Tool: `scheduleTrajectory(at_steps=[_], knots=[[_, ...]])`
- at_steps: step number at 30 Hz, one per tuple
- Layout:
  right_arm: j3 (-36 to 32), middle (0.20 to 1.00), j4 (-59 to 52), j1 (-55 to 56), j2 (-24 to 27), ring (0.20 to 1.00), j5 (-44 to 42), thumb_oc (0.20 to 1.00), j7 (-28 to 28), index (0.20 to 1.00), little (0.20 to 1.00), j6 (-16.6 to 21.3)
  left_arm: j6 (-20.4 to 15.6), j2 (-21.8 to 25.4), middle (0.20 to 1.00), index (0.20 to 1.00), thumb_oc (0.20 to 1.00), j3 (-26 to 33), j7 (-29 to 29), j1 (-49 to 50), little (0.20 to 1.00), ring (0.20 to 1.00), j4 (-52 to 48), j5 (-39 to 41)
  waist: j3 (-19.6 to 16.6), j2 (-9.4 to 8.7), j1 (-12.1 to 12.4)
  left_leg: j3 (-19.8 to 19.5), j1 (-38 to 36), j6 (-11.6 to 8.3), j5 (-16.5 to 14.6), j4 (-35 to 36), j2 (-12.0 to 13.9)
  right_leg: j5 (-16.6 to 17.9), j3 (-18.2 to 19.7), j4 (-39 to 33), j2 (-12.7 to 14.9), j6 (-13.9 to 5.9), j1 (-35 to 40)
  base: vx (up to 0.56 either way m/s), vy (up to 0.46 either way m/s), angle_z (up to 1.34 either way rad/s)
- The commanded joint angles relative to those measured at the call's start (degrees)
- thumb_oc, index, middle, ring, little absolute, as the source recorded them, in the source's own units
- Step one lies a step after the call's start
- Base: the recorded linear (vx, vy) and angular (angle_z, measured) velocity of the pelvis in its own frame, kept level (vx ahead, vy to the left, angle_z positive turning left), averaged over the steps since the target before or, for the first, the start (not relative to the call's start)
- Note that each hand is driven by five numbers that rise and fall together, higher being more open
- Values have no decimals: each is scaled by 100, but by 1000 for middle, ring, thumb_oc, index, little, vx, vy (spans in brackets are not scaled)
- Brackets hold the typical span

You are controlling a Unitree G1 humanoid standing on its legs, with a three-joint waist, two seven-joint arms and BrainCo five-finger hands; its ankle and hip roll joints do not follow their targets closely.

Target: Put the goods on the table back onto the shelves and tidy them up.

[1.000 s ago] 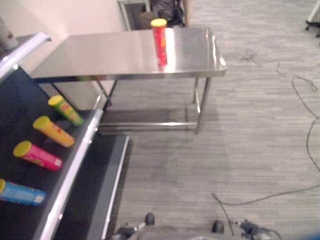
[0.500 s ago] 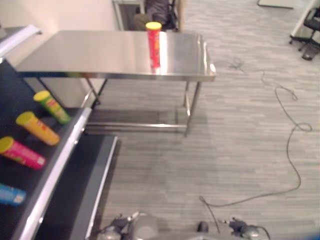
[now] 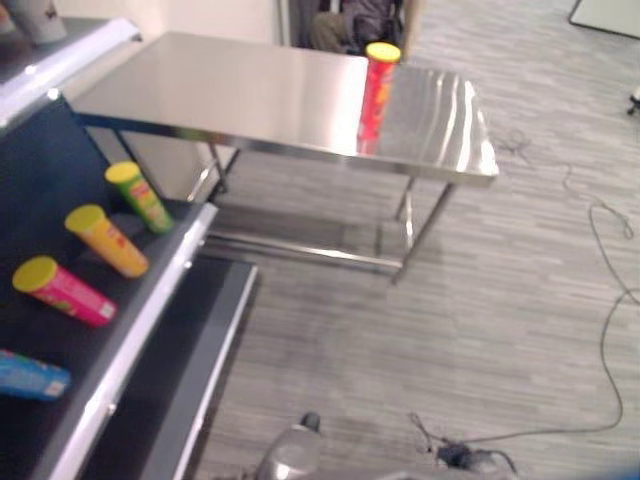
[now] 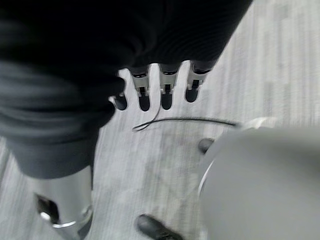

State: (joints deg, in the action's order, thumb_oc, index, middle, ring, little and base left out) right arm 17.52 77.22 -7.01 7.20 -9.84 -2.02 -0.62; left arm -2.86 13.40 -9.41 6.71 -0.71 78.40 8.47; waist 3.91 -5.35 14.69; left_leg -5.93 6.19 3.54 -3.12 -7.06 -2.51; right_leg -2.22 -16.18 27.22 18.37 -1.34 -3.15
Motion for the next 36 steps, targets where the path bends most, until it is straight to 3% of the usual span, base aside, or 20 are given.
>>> scheduleTrajectory(at_steps=[1,2,3,5,6,7,10,14,16,17,19,20,23,24,25,26,27,30,33,36], knots=[[2,1000,-359,-153,92,1000,95,1000,-74,1000,1000,155,-37,501,1000,1000,1000,94,125,-187,1000,1000,111,-246,145,90,-359,-696,52,-82,512,736,98,494,732,-353,-520,-285,-183,171,132,-2],[2,1000,-359,-153,92,1000,95,1000,-74,1000,1000,155,-37,501,1000,1000,1000,94,125,-187,1000,1000,111,-246,143,90,-360,-696,53,-83,513,736,99,495,731,-355,-521,-285,-184,219,84,31],[34,1000,-387,-231,108,1000,-16,1000,-103,1000,1000,176,-72,526,1000,1000,1000,-6,136,-339,1000,1000,51,-270,297,89,-530,-780,-272,-107,476,921,77,243,710,-942,-1067,-299,-478,239,53,33],[42,1000,-325,-258,120,1000,-76,1000,-126,1000,1000,170,-73,455,1000,1000,1000,-247,109,-449,1000,1000,50,-452,400,13,-732,-953,-709,-122,356,1087,-29,420,684,-1856,-1513,-389,-764,314,42,21],[41,1000,-324,-260,120,1000,-76,1000,-125,1000,1000,171,-73,455,1000,1000,1000,-247,109,-451,1000,1000,51,-452,402,16,-743,-965,-708,-123,365,1091,-28,439,671,-1885,-1513,-390,-749,419,68,40],[-12,1000,-209,-176,131,1000,-88,1000,-135,1000,1000,158,-80,338,1000,1000,1000,-390,26,-478,1000,1000,113,-646,441,-30,-911,-1189,-1094,-118,158,1145,-136,646,859,-2502,-1840,-503,-968,392,97,56],[-256,1000,18,13,170,1000,-133,1000,-152,1000,1000,132,-65,208,1000,1000,1000,-585,-110,-544,1000,1000,215,-905,459,-69,-1185,-1569,-1434,-108,-96,1107,-183,933,1069,-2849,-2042,-607,-1255,370,52,59],[-364,1000,177,209,249,1000,-67,1000,-161,1000,1000,77,-37,119,1000,1000,1000,-825,-219,-580,1000,1000,251,-1248,362,-100,-1331,-1770,-1643,-110,-430,931,-177,958,1181,-2851,-1988,-498,-986,360,-24,109],[-347,1000,278,374,324,1000,117,1000,-128,1000,1000,43,-11,154,1000,1000,1000,-823,-224,-444,1000,1000,305,-1399,76,5,-1391,-1702,-1871,-267,-637,716,101,804,1146,-2629,-2078,-364,-778,477,-39,91],[-347,1000,277,374,324,1000,117,1000,-128,1000,1000,43,-11,153,1000,1000,1000,-823,-224,-443,1000,1000,304,-1399,77,7,-1392,-1702,-1873,-268,-638,715,102,804,1145,-2630,-2079,-364,-776,384,-15,42],[-185,1000,72,299,407,1000,226,1000,-89,1000,1000,58,-40,162,1000,1000,1000,-863,-184,-434,1000,1000,122,-1428,108,84,-1340,-1328,-1437,-606,-374,-732,70,715,1091,-2831,-2078,-336,-301,283,38,19],[-138,1000,-74,213,453,1000,205,1000,-94,1000,1000,95,-55,191,1000,1000,1000,-876,-163,-504,1000,1000,11,-1386,217,29,-1296,-1134,-960,-709,-152,-1517,-7,703,1138,-2906,-2025,-288,-171,58,56,-3],[-85,1000,-199,119,465,1000,214,1000,-110,1000,1000,103,-46,214,1000,1000,1000,-934,-129,-563,1000,1000,-89,-1406,291,-68,-1243,-880,-536,-656,-96,-2071,-59,687,1178,-2940,-1959,-235,-94,21,13,-18],[67,1000,-310,-109,464,1000,230,1000,-153,1000,1000,139,-66,104,1000,1000,1000,-1087,6,-804,1000,1000,-185,-1404,410,-222,-1125,-428,116,-441,-342,-2413,23,624,1284,-3017,-1838,-158,137,37,12,-11],[63,1000,-308,-115,461,1000,230,1000,-152,1000,1000,140,-67,106,1000,1000,1000,-1089,6,-812,1000,1000,-182,-1404,399,-229,-1126,-425,145,-438,-335,-2425,15,628,1285,-3014,-1831,-162,113,85,8,-4],[109,1000,-378,-162,445,1000,197,1000,-173,1000,1000,189,-75,106,1000,1000,1000,-1087,-9,-796,1000,1000,-192,-1404,414,-301,-1054,-257,278,-351,-491,-2183,118,575,1293,-3070,-1772,-183,189,117,65,-23],[116,1000,-526,-172,477,1000,114,1000,-234,1000,1000,280,-167,56,1000,1000,1000,-1108,17,-546,1000,1000,-353,-1442,485,-324,-848,-250,306,-302,-490,-1254,221,489,1228,-3129,-1696,-214,259,170,134,-31],[108,1000,-564,-195,508,1000,88,1000,-358,1000,1000,352,-177,-224,1000,1000,1000,-1366,-3,-389,1000,1000,-373,-1393,499,-98,-762,-305,424,-507,462,166,534,253,1174,-3174,-1748,-195,431,126,204,-18],[67,1000,-447,-106,455,1000,139,1000,-298,1000,1000,286,-139,-250,1000,1000,1000,-1384,-51,-330,1000,1000,-235,-1455,375,26,-804,-365,95,-582,622,814,654,157,1225,-3159,-1777,-206,553,141,240,24],[-129,1000,-270,75,421,1000,90,1000,-268,1000,1000,246,-124,-262,1000,1000,1000,-1439,-83,-348,1000,1000,-128,-1631,203,59,-941,-225,-164,-611,591,942,666,148,1188,-3163,-1631,-290,601,139,281,-42]])
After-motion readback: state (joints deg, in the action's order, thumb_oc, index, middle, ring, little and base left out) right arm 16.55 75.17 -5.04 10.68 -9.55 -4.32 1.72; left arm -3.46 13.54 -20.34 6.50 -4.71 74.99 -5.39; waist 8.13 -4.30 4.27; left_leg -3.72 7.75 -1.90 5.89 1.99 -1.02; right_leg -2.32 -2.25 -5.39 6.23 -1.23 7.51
